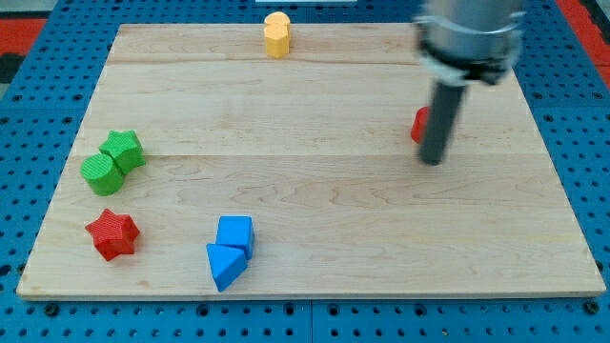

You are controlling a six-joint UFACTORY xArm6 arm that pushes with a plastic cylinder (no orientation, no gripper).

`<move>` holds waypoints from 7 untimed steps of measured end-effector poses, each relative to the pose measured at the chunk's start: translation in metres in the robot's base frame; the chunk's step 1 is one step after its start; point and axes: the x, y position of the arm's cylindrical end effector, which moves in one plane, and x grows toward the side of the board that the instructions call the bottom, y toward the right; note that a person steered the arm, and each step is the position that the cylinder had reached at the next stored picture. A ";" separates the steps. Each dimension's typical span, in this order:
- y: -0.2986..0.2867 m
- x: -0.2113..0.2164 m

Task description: Push the red circle right above the cube

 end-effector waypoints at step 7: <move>-0.079 -0.010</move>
